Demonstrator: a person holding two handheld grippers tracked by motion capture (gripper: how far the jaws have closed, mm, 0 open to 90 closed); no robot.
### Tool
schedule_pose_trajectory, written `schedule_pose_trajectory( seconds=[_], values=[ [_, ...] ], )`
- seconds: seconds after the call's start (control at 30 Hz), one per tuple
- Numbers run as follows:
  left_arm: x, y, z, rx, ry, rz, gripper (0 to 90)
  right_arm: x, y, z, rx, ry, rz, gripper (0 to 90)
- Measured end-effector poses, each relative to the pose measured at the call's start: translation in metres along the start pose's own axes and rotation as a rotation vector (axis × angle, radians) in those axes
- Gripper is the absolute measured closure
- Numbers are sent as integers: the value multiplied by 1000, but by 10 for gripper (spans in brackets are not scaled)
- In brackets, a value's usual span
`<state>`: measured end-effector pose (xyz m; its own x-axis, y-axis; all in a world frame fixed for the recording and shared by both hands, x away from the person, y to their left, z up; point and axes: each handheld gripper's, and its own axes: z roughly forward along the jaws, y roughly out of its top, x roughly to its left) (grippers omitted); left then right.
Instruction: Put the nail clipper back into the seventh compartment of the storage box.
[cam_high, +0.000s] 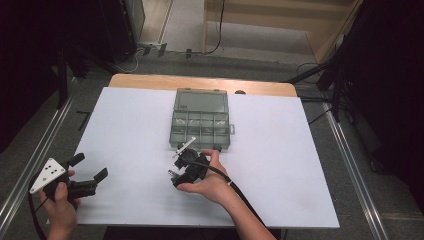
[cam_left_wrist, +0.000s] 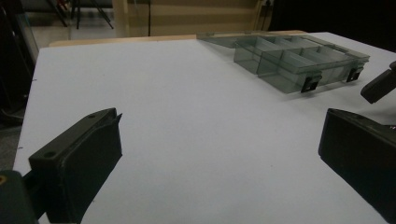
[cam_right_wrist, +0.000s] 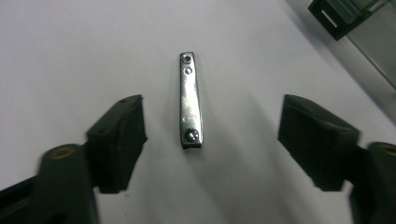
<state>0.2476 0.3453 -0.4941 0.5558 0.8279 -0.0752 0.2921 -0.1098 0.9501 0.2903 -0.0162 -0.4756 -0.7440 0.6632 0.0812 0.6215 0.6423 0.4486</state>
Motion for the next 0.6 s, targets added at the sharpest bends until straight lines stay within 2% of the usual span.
schedule_pose_trajectory(
  seconds=[0.03, 0.07, 0.1, 0.17, 0.3, 0.43, 0.47, 0.53, 0.6],
  values=[
    [0, 0, 0, 0, 0, -1, 0, 1, -1, 1, 16, -1, -5, 449],
    [0, 0, 0, 0, 0, -1, 0, 1, -1, 1, 16, -1, -5, 449],
    [0, 0, 0, 0, 0, -2, 0, -1, -1, 2, 32, 15, -4, 535],
    [0, 0, 0, -3, 0, -3, 0, -3, -1, 3, 53, 23, 2, 598],
    [0, 0, 0, -3, 0, -2, 0, -1, 1, 3, 54, 25, 14, 623],
    [0, 0, 0, -1, 1, 1, 0, 4, 1, 7, 69, 34, -26, 668],
    [0, 0, 0, -1, 2, 0, 0, 5, 1, 8, 73, 18, -26, 685],
    [0, 0, 0, 0, 1, 2, 0, 5, 2, 8, 74, 23, -14, 734],
    [0, 0, 0, 0, 1, 2, 0, 7, 3, 9, 72, 12, -24, 755]
  ],
)
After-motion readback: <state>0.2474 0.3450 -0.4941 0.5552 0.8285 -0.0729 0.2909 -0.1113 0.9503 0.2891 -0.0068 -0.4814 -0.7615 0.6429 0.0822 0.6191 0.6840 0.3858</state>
